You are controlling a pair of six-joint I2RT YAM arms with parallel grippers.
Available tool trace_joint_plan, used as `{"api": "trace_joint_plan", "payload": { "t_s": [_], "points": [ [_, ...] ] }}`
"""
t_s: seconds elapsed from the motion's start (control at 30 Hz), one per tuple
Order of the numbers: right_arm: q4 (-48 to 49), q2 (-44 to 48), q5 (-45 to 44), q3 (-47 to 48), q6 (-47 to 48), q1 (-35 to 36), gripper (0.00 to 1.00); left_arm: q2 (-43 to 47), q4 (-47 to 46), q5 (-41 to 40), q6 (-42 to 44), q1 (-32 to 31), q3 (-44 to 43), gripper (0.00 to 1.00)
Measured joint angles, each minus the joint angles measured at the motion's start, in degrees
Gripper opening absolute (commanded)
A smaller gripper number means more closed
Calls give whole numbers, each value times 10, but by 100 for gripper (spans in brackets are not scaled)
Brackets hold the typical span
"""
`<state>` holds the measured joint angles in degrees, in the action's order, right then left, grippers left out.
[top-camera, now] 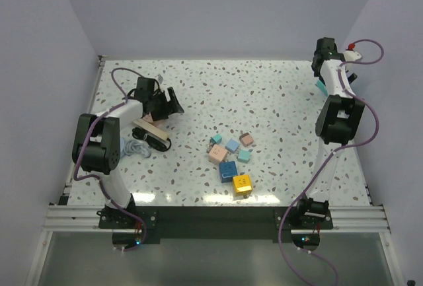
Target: Pull the plug off the socket
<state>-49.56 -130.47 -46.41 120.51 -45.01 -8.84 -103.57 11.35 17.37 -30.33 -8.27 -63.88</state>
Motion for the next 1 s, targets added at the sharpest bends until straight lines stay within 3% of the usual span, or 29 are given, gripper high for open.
{"api": "trace_joint_plan", "payload": {
  "t_s": [0.9,1.0],
  "points": [
    [176,-70,136,-11,36,-59,99,0,7,1,1,0,-36,85],
    [192,-70,150,-13,47,-61,92,-2,8,1,0,0,-38,83]
  ]
}}
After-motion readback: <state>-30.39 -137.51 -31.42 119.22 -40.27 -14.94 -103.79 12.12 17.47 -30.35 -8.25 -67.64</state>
